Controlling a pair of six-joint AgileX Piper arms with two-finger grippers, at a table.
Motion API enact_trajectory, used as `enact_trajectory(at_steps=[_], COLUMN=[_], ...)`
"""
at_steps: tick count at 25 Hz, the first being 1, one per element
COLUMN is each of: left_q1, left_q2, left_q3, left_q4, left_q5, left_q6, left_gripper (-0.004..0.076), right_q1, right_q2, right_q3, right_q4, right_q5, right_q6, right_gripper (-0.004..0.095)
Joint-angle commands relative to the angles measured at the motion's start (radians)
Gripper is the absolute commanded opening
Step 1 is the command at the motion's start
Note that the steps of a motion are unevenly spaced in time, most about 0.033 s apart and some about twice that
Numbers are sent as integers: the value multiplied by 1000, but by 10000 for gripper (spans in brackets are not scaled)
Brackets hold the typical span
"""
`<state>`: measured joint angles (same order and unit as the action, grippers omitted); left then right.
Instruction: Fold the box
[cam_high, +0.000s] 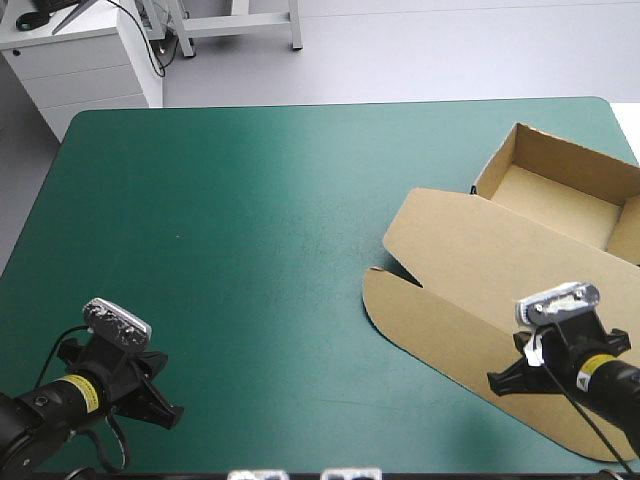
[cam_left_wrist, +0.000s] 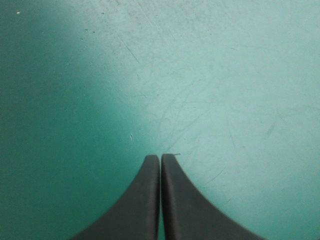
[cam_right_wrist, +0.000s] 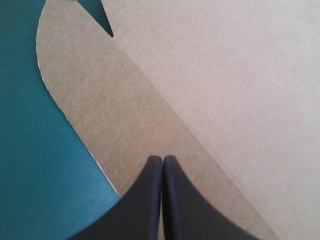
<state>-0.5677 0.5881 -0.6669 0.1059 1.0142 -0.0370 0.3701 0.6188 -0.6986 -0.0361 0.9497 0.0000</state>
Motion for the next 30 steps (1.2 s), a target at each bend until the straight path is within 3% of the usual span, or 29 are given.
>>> enact_trajectory(at_steps=[1,10,17,30], left_q1=[-3,-3,-3,-3], left_q2=[3,-36,-87,-87], left_q3=[-23,48,155,161], left_q4=[-12,-83,-122,-126], left_q5=[-55,-73,-130,-145], left_q6=[0,58,58,58], left_gripper=[-8,-8,-8,-8], right_q1=[-2,-2,-2,-2], right_q2=[-101,-288,-293,-293], right_q3=[47,95,124,170], right_q4=[0,8,21,54], right_q5=[-75,-75,-25,-24], right_q6=[0,0,0,0], right_gripper=[-14,-14,-14,-14])
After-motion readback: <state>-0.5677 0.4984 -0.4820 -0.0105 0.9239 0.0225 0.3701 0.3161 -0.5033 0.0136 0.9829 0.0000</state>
